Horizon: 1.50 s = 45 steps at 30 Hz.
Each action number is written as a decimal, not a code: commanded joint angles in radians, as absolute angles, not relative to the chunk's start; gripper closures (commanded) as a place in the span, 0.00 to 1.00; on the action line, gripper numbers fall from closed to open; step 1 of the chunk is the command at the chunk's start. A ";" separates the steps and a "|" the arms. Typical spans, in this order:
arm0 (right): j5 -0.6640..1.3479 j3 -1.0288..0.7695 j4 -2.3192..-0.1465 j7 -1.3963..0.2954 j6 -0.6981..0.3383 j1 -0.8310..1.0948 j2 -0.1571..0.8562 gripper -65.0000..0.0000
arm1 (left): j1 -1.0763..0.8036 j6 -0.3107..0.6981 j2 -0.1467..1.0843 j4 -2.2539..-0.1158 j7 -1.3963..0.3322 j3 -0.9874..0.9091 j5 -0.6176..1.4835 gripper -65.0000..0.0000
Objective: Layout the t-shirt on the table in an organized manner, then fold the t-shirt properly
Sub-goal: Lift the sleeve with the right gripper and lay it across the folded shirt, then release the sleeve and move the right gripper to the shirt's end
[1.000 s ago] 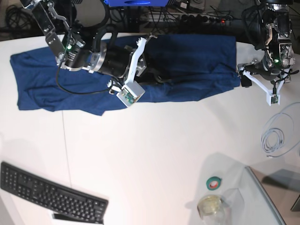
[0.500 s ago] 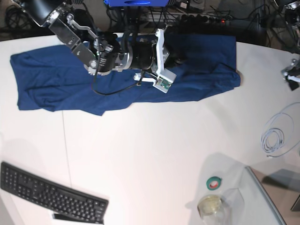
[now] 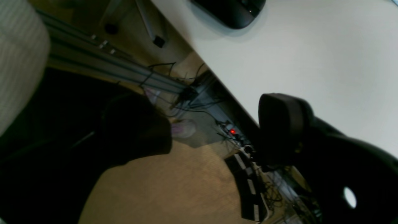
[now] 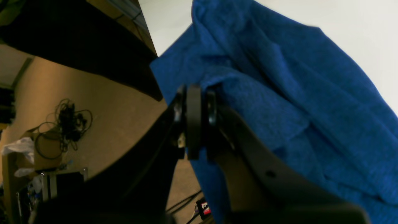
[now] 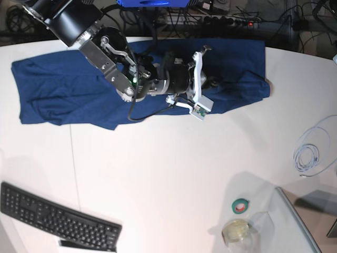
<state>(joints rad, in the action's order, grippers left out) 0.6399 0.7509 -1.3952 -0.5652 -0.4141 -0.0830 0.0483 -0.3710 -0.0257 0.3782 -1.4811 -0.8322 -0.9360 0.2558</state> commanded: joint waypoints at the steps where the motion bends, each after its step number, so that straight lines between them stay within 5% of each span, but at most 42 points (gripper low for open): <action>1: 0.659 0.748 -1.406 -0.541 -0.426 -0.105 0.027 1.00 | -0.383 -0.031 0.403 -1.492 -0.816 -0.941 0.248 0.12; 12: 0.659 0.901 -1.326 -0.539 -0.423 -0.145 -0.045 0.96 | -0.384 -0.031 0.400 -1.492 -0.817 -0.837 0.248 0.12; 29: 0.659 1.032 -1.268 -0.536 -0.214 -0.236 -0.113 0.94 | -0.374 -0.031 0.397 -1.491 -0.817 -0.800 0.248 0.12; 35: 0.659 1.018 -1.360 -0.536 -0.203 -0.242 -0.062 0.67 | -0.374 -0.031 0.397 -1.489 -0.817 -0.800 0.248 0.12; 41: 0.662 0.848 -1.581 -0.595 -0.202 -0.196 0.094 0.24 | -0.371 -0.031 0.397 -1.489 -0.816 -0.800 0.251 0.12; 45: 0.662 0.601 -1.727 -0.610 -0.196 -0.093 0.208 0.34 | -0.371 -0.031 0.397 -1.489 -0.814 -0.800 0.252 0.12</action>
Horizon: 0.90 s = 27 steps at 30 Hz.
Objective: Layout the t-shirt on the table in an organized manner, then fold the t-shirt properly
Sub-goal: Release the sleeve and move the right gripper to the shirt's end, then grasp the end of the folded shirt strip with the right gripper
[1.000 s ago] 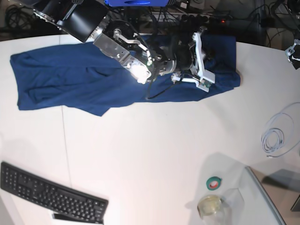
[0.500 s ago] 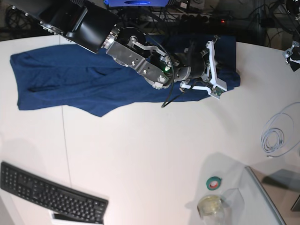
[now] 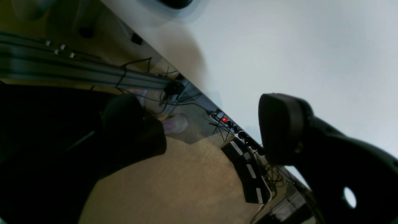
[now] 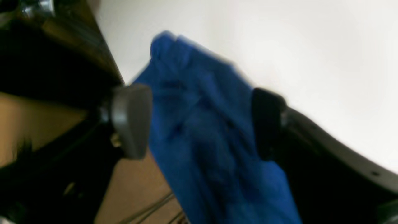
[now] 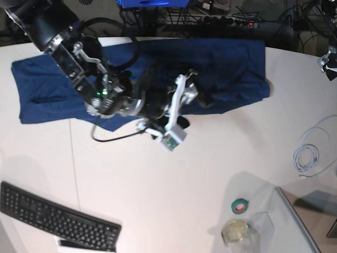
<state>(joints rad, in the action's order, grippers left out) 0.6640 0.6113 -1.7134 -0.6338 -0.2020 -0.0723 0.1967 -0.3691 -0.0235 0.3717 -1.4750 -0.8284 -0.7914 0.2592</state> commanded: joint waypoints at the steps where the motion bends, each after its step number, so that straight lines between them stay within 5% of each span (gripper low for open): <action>1: 0.665 0.504 -1.756 -0.613 -0.176 -0.051 0.232 0.39 | -0.371 -0.031 0.397 -1.489 -0.814 -0.800 0.252 0.12; 5: 0.667 0.119 -1.804 -0.613 -0.042 0.142 0.248 0.47 | -0.372 -0.031 0.397 -1.489 -0.814 -0.800 0.252 0.12; 9: 0.659 -0.041 -1.784 -0.613 0.019 0.234 0.222 0.44 | -0.372 -0.031 0.397 -1.489 -0.814 -0.800 0.254 0.12; 16: 0.599 -0.033 -1.709 -0.611 0.019 0.229 0.280 0.45 | -0.371 -0.031 0.397 -1.492 -0.814 -0.800 0.255 0.12; 21: 0.406 0.157 -1.570 -0.615 0.018 0.061 0.300 0.45 | -0.372 -0.031 0.397 -1.491 -0.814 -0.800 0.255 0.12; 27: 0.400 0.335 -1.374 -0.610 0.018 -0.124 0.292 0.45 | -0.380 -0.031 0.397 -1.491 -0.814 -0.800 0.255 0.12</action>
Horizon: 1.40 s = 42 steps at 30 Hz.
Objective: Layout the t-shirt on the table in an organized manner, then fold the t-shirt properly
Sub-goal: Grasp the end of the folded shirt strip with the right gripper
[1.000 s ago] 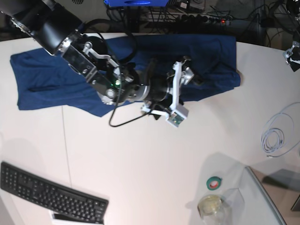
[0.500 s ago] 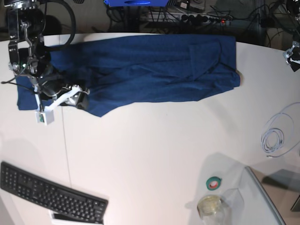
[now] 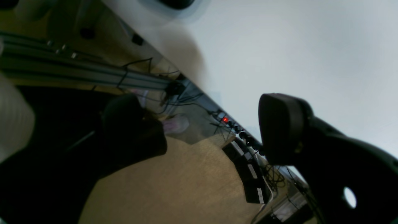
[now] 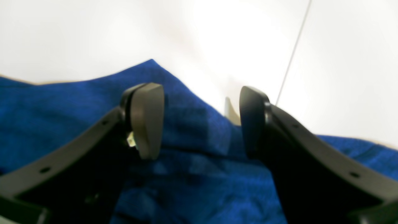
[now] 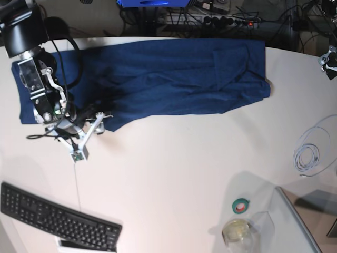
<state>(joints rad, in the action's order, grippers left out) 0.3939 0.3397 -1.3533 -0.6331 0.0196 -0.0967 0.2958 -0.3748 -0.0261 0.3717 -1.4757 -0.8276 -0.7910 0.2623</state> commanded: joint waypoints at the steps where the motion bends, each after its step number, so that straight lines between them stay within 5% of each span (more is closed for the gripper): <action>1: 0.400 0.354 -1.348 -0.610 0.018 -0.148 0.278 0.45 | -0.381 -0.031 0.397 -1.491 -0.814 -0.800 0.255 0.12; 10: 0.394 0.384 -1.107 -0.608 0.018 -0.288 0.186 0.45 | -0.381 -0.031 0.384 -1.491 -0.814 -0.800 0.249 0.12; 28: 0.398 0.381 -1.026 -0.608 0.018 -0.282 0.176 0.46 | -0.375 -0.031 0.383 -1.489 -0.814 -0.800 0.249 0.12; 33: 0.400 0.374 -1.030 -0.613 0.018 -0.283 0.174 0.92 | -0.375 -0.031 0.383 -1.489 -0.814 -0.800 0.249 0.12; 42: 0.401 0.351 -1.282 -0.704 0.018 -0.173 0.189 0.97 | -0.374 -0.031 0.383 -1.489 -0.814 -0.800 0.249 0.12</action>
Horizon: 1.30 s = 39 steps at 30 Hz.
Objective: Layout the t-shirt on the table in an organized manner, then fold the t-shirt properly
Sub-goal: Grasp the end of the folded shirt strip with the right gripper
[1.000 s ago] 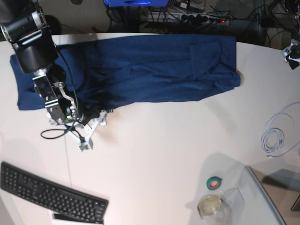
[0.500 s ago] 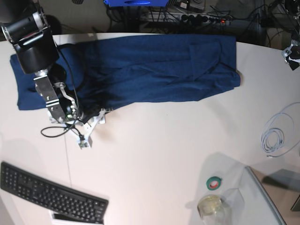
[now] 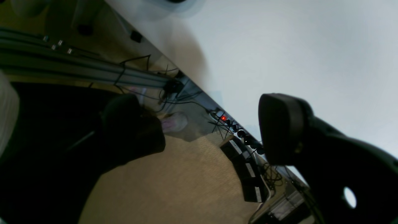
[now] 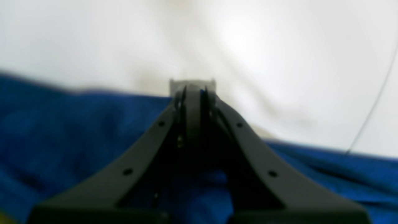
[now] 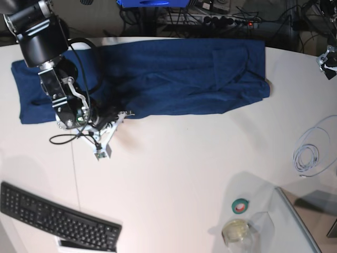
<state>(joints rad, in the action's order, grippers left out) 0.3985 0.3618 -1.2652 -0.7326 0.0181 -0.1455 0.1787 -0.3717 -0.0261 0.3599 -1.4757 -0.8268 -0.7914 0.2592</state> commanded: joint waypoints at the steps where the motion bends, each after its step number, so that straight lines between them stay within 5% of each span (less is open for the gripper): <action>1: 0.401 0.329 -1.334 -0.728 0.018 -0.148 0.191 0.97 | -0.374 -0.031 0.383 -1.489 -0.814 -0.800 0.249 0.12; 11: 0.397 0.163 -1.699 -0.855 0.018 0.093 0.196 0.97 | -0.372 -0.031 0.383 -1.489 -0.814 -0.800 0.252 0.12; 39: 0.394 0.157 -1.808 -0.854 0.018 0.346 0.249 0.96 | -0.337 -0.031 0.386 -1.489 -0.812 -0.716 0.249 0.12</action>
<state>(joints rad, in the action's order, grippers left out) 0.3912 0.1623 -1.7931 -0.8646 0.0189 0.3489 0.2436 -0.3363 -0.0246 0.3656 -1.4734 -0.8268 -0.7071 0.2634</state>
